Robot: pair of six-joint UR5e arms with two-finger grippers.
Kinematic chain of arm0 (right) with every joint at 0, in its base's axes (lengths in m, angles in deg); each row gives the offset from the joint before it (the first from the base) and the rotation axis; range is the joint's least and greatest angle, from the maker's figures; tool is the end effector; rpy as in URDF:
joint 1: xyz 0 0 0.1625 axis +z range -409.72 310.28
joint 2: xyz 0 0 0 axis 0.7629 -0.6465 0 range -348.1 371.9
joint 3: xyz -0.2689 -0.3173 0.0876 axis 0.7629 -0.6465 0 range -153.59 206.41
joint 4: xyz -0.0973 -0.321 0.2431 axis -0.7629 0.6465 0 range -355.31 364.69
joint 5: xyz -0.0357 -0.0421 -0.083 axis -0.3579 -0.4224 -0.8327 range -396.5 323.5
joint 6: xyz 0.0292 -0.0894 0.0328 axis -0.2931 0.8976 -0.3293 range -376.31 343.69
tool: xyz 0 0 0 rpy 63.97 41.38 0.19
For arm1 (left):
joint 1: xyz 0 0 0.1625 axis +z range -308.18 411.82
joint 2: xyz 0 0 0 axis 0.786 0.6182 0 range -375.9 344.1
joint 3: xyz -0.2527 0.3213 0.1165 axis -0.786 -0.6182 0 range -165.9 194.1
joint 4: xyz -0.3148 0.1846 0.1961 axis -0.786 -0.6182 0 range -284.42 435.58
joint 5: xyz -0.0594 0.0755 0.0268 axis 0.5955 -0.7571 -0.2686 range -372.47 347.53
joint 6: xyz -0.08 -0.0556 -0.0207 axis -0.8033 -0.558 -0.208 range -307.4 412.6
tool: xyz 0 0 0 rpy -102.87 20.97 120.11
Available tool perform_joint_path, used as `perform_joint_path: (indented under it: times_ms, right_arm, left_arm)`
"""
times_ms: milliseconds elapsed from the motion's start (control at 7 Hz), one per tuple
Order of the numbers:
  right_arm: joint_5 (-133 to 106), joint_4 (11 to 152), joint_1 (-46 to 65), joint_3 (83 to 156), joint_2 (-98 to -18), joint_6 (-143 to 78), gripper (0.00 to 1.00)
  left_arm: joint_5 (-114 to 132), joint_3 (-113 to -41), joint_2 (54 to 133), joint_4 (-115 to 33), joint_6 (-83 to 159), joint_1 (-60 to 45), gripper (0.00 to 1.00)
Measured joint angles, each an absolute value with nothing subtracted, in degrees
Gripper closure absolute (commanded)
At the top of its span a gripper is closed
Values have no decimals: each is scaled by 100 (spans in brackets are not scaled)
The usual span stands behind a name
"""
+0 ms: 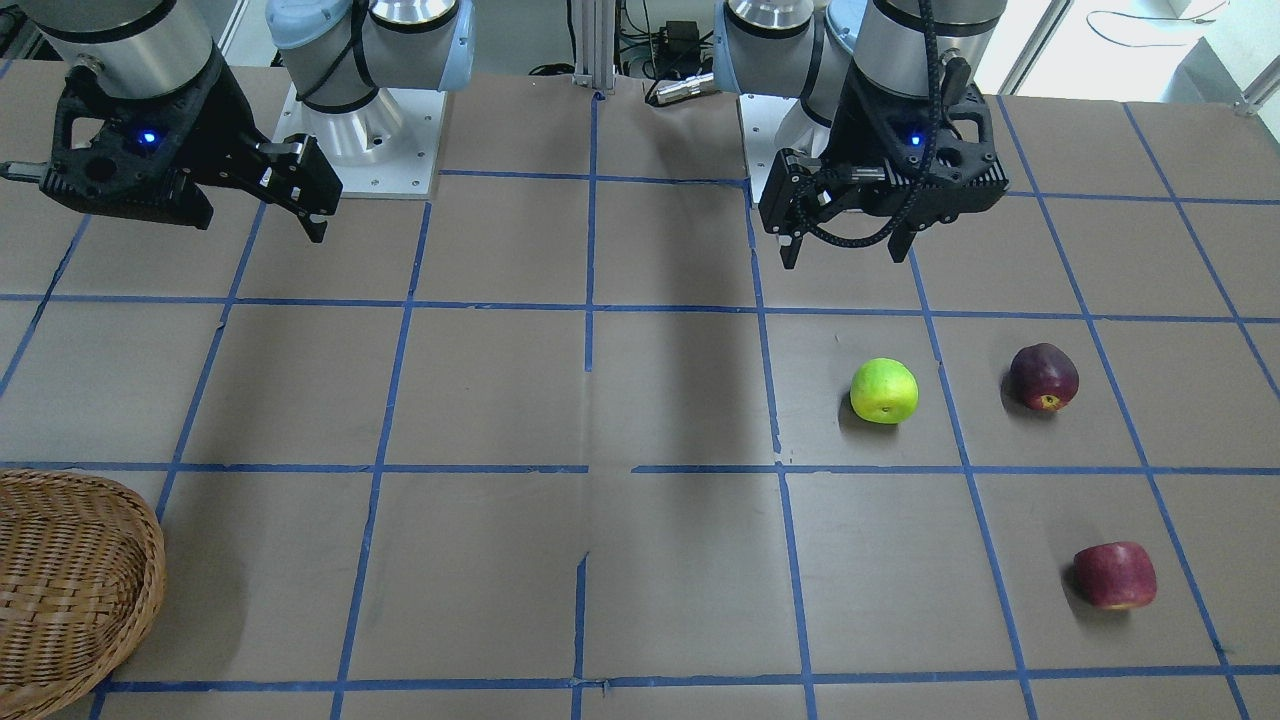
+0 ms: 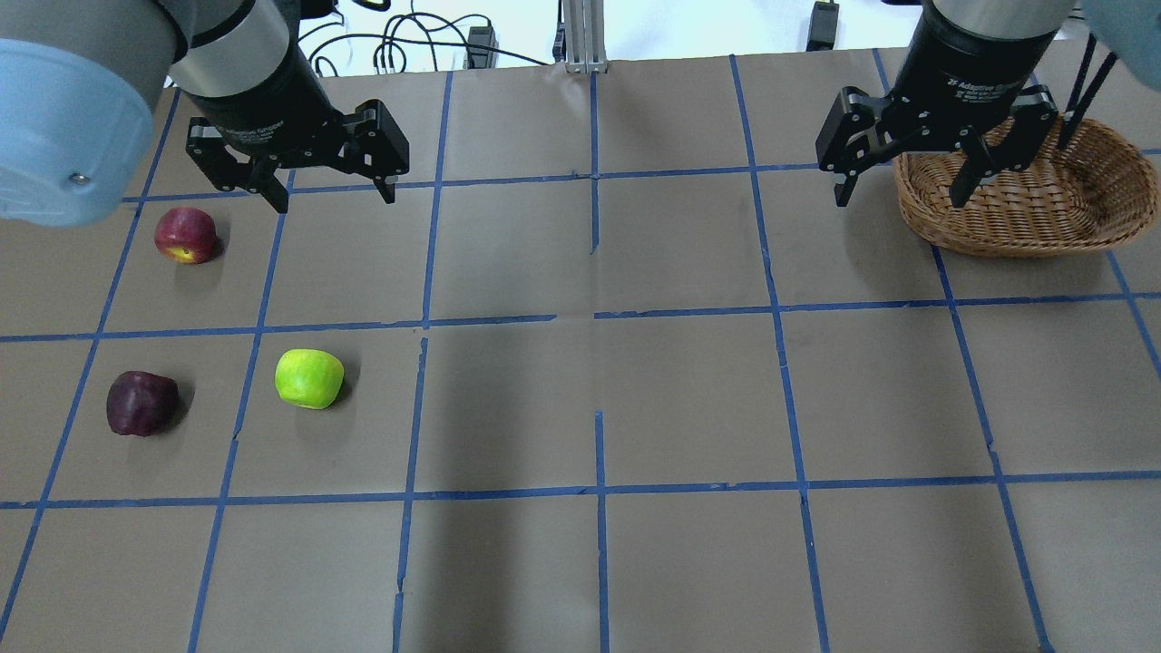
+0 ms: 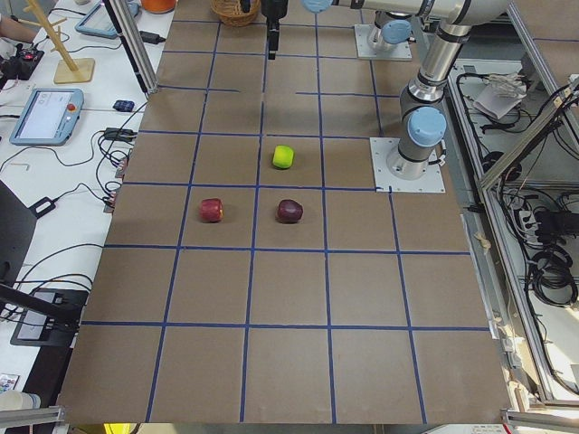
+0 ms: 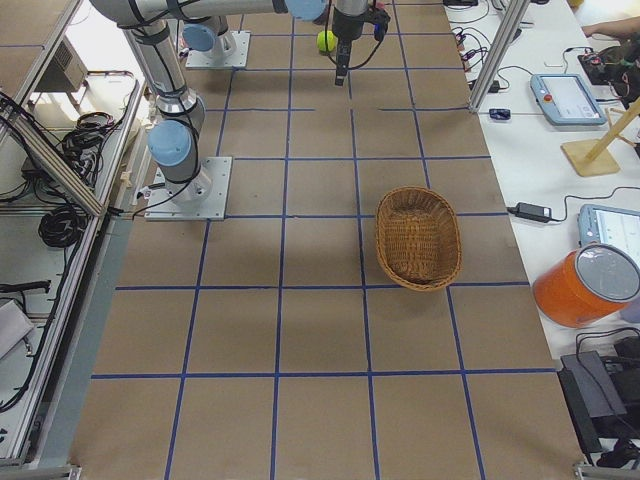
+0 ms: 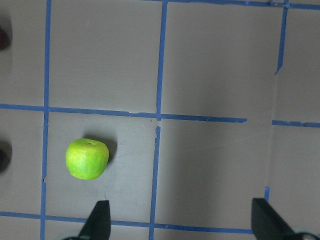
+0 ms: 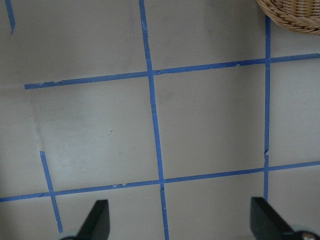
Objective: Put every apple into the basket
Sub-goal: 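Lower the left gripper onto the green apple and grasp it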
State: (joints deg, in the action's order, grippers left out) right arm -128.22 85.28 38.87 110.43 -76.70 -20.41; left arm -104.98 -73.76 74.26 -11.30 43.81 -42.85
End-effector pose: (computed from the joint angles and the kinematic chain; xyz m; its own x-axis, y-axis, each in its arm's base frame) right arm 0.1181 -0.4954 0.5111 -0.9950 0.0931 0.0359 0.0958 0.9920 0.0818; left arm -0.1693 -0.4893 0.5109 -0.9967 -0.0752 -0.0295 -0.0721 0.9929 -0.0945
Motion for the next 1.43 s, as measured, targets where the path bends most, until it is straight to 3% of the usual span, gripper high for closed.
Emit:
perform_joint_path:
  times_ms: [1000,1429]
  right_arm:
    - [-12828,8536,3887,11043,-7664,-2046,0]
    - [-12820,8615,3887,11043,-7658,-2065,0]
  left_arm:
    - [-10518,-7643,7643,-1138,5288,-3792,0]
    - [-10525,-9607,7760,727,6708,-2868,0]
